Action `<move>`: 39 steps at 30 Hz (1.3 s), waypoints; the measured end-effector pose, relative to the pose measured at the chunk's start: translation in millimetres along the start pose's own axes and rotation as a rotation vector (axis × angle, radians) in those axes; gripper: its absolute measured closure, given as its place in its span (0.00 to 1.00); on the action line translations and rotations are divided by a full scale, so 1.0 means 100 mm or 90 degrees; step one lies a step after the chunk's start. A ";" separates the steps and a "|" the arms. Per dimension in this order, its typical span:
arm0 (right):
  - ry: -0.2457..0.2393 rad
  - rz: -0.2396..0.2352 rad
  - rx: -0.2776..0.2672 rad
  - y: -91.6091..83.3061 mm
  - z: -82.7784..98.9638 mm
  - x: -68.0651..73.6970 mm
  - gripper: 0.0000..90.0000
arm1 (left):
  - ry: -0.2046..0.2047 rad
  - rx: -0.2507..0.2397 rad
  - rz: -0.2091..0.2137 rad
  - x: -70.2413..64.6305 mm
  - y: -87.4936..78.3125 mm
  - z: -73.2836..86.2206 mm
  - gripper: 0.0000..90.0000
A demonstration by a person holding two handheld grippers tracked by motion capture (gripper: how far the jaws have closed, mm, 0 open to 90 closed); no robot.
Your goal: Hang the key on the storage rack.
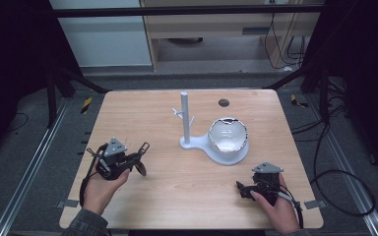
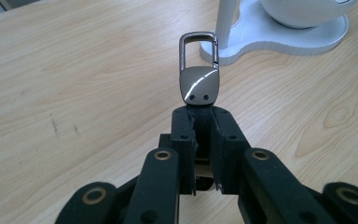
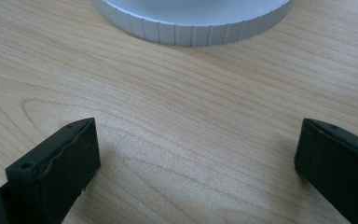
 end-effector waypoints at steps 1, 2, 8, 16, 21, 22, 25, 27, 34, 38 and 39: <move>0.000 0.001 0.000 0.00 0.00 0.00 0.00 | 0.003 0.000 0.000 -0.01 0.01 -0.01 0.89; 0.001 0.001 0.000 0.00 0.00 0.00 0.00 | 0.005 -0.002 0.000 -0.02 0.01 -0.03 0.89; 0.004 -0.001 0.001 0.00 0.00 0.00 0.00 | 0.019 -0.004 0.006 -0.10 0.04 -0.16 0.89; 0.004 -0.001 0.001 0.00 0.00 0.00 0.00 | 0.043 -0.033 0.014 -0.24 0.08 -0.43 0.89; 0.004 -0.001 0.001 0.00 0.00 0.00 0.00 | 0.051 -0.052 0.014 -0.30 0.07 -0.60 0.89; 0.004 -0.001 0.001 0.00 0.00 0.00 0.00 | 0.053 -0.054 0.014 -0.30 0.07 -0.64 0.89; 0.004 -0.001 0.001 0.00 0.00 0.00 0.00 | 0.057 -0.063 0.011 -0.33 0.07 -0.77 0.89; 0.004 -0.001 0.001 0.00 0.00 0.00 0.00 | 0.058 -0.072 0.012 -0.35 0.07 -0.86 0.89; 0.004 -0.001 0.001 0.00 0.00 0.00 0.00 | 0.070 -0.100 0.003 -0.39 0.07 -1.06 0.89; 0.004 -0.001 0.001 0.00 0.00 0.00 0.00 | 0.074 -0.090 -0.002 -0.38 0.14 -1.09 0.89; 0.004 -0.001 0.001 0.00 0.00 0.00 0.00 | 0.074 -0.089 -0.003 -0.37 0.15 -1.09 0.89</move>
Point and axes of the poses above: each handheld gripper's, and its own axes: y roughly forward along the jaws, z roughly out of its underside, x roughly to its left, the point moved 4 cm from there along y, roughly forward along the jaws
